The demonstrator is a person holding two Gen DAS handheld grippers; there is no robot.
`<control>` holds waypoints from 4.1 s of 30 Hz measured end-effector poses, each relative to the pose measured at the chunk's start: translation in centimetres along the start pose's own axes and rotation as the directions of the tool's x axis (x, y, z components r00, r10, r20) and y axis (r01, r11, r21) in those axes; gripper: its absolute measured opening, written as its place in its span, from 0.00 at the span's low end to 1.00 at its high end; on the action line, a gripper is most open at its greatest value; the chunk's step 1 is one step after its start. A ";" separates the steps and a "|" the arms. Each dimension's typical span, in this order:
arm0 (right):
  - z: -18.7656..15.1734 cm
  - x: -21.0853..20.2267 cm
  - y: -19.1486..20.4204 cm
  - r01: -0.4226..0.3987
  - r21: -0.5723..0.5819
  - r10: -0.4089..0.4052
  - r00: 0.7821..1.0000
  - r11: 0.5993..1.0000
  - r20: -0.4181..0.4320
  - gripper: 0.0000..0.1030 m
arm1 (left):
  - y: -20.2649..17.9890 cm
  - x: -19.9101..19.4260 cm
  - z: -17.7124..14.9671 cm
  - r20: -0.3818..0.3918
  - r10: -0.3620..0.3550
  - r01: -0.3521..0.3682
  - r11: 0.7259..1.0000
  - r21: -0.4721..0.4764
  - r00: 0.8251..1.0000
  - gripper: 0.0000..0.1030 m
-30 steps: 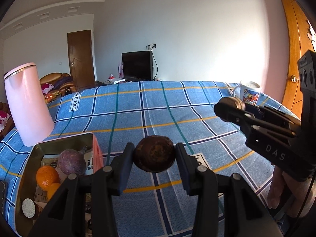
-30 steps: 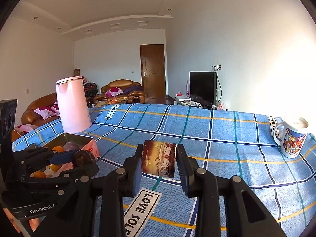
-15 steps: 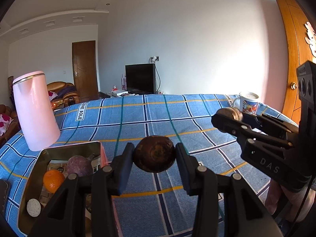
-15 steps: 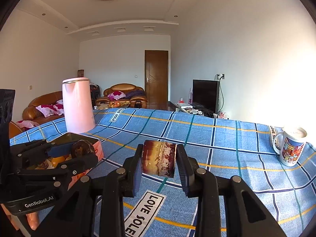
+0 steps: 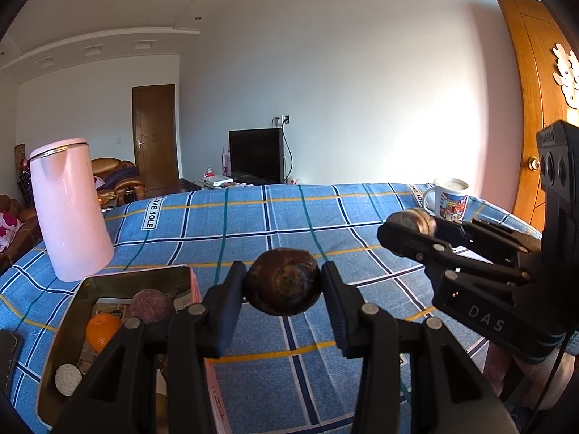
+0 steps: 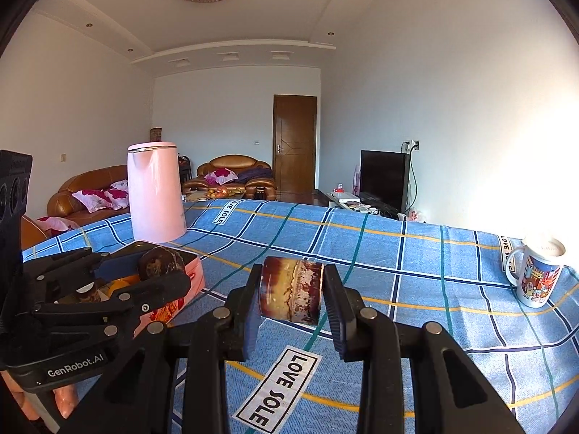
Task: Organize fruits
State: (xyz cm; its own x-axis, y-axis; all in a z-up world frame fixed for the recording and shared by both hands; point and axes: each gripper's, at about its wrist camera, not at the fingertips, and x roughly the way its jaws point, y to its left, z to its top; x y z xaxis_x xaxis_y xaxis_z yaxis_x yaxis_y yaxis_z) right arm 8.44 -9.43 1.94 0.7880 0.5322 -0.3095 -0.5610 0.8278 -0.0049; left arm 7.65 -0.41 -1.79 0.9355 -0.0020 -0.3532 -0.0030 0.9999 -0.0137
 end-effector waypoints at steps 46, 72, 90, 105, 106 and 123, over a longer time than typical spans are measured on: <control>3.6 7.4 13.1 -0.280 -0.075 0.270 0.955 0.957 -0.127 0.33 | 15.4 -3.4 -0.7 -0.132 0.167 -0.188 0.968 -0.167 0.977 0.43; 1.0 11.6 15.0 -0.313 -0.038 0.287 0.909 0.949 -0.304 0.33 | 16.1 -1.6 -2.3 -0.226 0.161 -0.196 0.971 -0.141 0.961 0.43; 0.8 12.8 15.5 -0.305 -0.040 0.270 0.891 0.952 -0.364 0.33 | 16.3 -1.1 -2.9 -0.263 0.168 -0.206 0.970 -0.127 0.950 0.43; 0.8 12.2 14.9 -0.288 -0.029 0.261 0.903 0.957 -0.341 0.56 | 15.7 -1.9 -3.1 -0.257 0.176 -0.211 0.971 -0.116 0.950 0.63; 0.8 12.1 14.7 -0.285 -0.019 0.263 0.905 0.958 -0.333 0.57 | 15.5 -2.1 -3.1 -0.249 0.182 -0.216 0.970 -0.116 0.951 0.67; 0.7 5.7 11.1 -0.199 0.047 0.204 0.960 0.979 -0.192 0.72 | 13.8 -5.9 -2.3 -0.131 0.190 -0.210 0.964 -0.161 0.973 1.00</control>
State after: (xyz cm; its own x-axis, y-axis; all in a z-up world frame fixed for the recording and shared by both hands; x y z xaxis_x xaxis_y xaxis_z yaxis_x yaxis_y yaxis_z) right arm 6.90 2.96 0.78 0.5931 0.6457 -0.4809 -0.6940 0.7128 0.1014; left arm 1.31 13.34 -2.10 0.8634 0.1862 -0.4689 -0.2561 0.9625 -0.0893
